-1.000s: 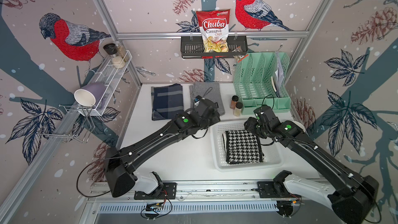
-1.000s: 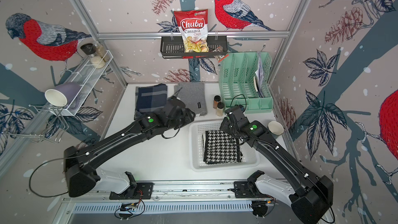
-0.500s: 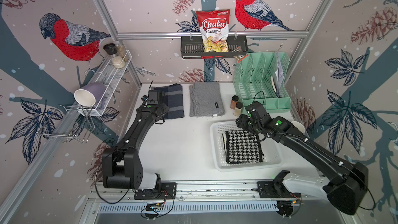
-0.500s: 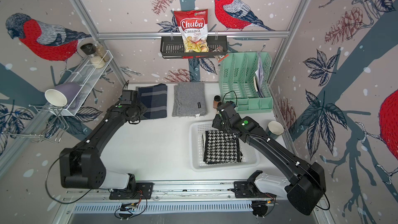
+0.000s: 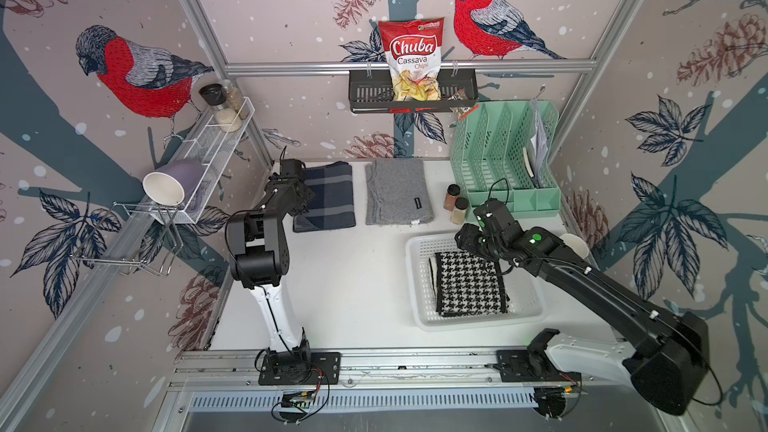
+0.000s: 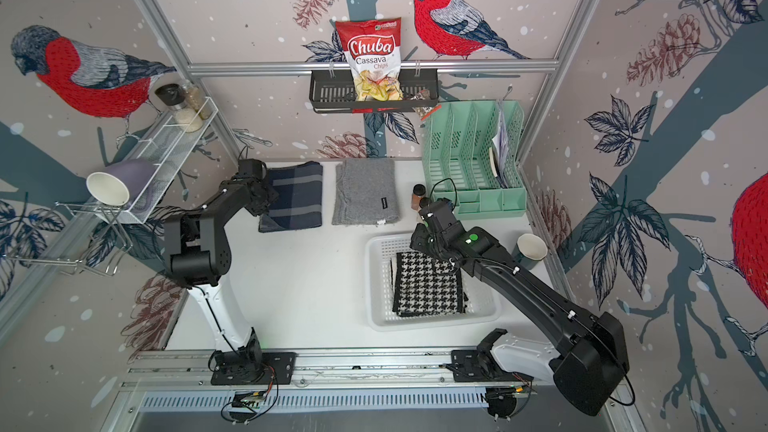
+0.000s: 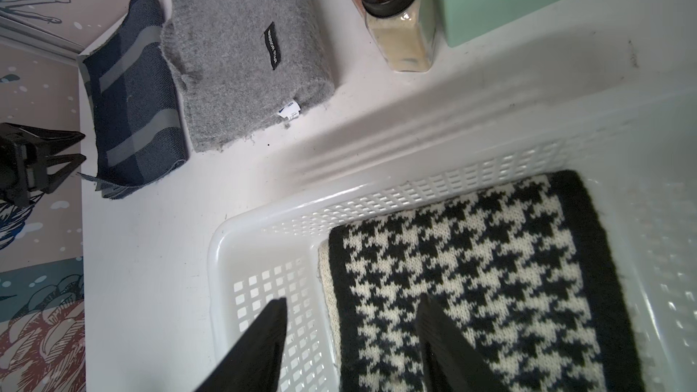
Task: Put the folded scarf in the basket
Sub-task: Move the scarf to the center of the board.
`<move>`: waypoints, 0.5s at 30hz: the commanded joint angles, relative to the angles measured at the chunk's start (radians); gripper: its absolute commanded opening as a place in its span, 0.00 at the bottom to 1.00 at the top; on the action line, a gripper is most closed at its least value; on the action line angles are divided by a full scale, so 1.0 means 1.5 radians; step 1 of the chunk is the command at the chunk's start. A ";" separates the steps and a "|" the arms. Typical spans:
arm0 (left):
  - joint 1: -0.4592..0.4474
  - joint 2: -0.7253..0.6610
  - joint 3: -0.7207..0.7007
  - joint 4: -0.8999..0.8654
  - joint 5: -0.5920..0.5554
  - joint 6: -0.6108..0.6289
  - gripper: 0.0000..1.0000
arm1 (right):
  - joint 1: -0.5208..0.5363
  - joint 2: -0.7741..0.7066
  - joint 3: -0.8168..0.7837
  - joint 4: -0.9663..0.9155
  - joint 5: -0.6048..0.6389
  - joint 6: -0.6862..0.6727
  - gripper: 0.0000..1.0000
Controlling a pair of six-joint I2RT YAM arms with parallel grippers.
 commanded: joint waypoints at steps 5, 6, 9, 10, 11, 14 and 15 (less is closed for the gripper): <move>0.020 -0.035 -0.089 -0.002 0.013 0.015 0.45 | 0.003 0.016 -0.008 0.025 -0.020 0.005 0.60; 0.023 -0.040 -0.099 0.001 0.008 0.016 0.45 | 0.005 0.017 -0.008 0.027 -0.020 0.006 0.60; 0.031 -0.069 -0.132 0.018 -0.011 0.019 0.48 | 0.010 0.019 -0.007 0.030 -0.021 0.008 0.60; 0.032 -0.076 -0.136 0.019 -0.019 0.021 0.51 | 0.012 0.020 -0.006 0.031 -0.020 0.008 0.60; 0.032 -0.084 -0.143 0.022 -0.027 0.022 0.54 | 0.013 0.020 -0.006 0.031 -0.022 0.009 0.60; 0.033 -0.104 -0.161 0.031 -0.041 0.027 0.59 | 0.017 0.021 -0.006 0.033 -0.022 0.011 0.60; 0.033 -0.107 -0.166 0.033 -0.043 0.029 0.60 | 0.018 0.021 -0.007 0.034 -0.022 0.011 0.60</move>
